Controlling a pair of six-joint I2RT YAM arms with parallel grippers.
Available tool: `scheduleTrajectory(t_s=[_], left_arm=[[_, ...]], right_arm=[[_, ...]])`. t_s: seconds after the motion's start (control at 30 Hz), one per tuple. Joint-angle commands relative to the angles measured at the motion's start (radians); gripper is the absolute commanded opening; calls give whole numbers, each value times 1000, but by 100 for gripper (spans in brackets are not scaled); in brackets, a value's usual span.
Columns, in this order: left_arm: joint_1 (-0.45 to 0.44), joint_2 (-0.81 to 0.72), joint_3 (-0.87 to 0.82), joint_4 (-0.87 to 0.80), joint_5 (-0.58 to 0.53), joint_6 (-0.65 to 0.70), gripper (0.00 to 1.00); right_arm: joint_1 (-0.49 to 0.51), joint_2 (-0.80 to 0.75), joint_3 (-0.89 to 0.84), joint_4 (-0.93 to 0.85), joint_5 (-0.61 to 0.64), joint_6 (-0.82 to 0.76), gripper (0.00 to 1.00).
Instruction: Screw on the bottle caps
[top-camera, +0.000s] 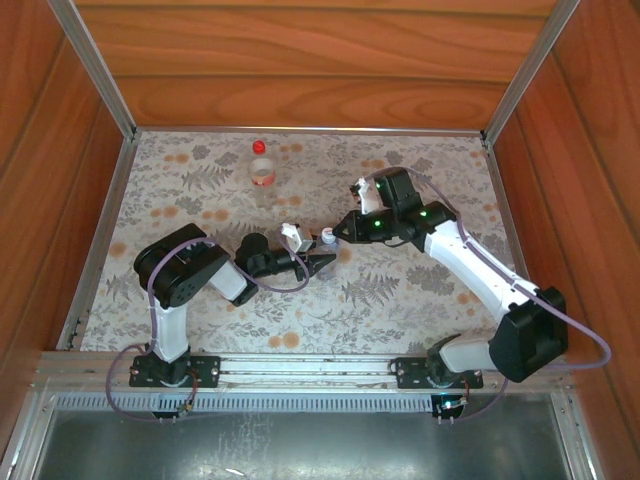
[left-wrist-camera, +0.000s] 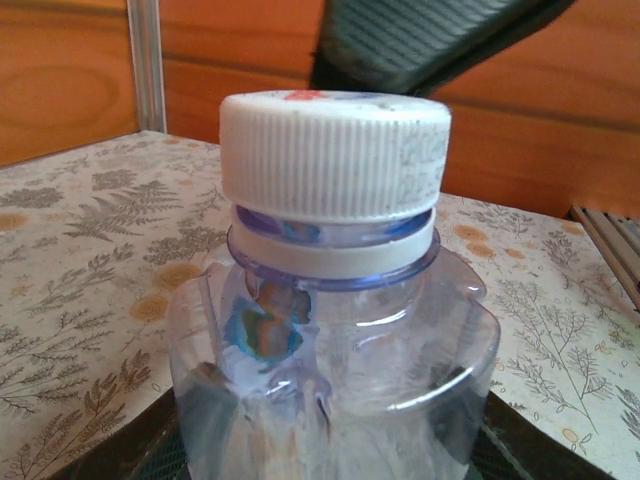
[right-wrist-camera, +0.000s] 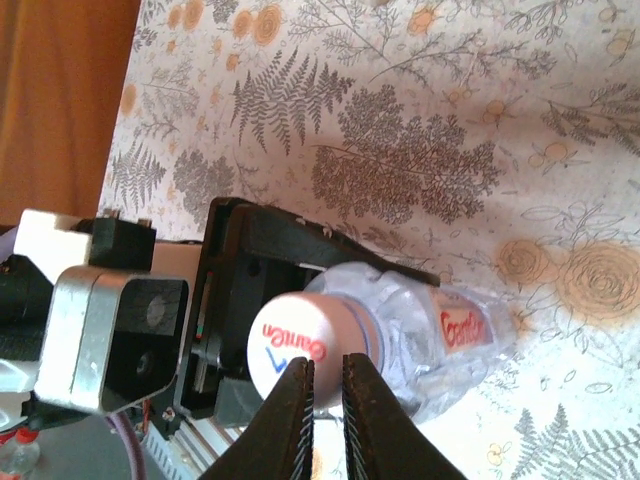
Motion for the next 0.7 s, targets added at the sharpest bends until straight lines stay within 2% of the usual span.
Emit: scheduleTrajectory(t_s=[0.0,0.2,0.37,0.47,0.57,0.67], left_arm=[[5,26,-1,-55,-32,-14,52],[5,16,-5,-57,-22,-1,52],[5,-26,-24,-64,49,57,52],[4,-71,-37,-114,100,109,52],[5,-115,-38,-186,151,154,52],[6,-139,-46,-215,189,176,52]], right_arm=[[35,-26,-10,-50,-98,17,14],[27,-49,30,-93,-16,-32,17],[29,-47,113,-214,26,-286,51],[37,-51,173,-308,55,-465,65],[58,-64,202,-361,49,-689,74],[98,-80,208,-397,55,-905,75]])
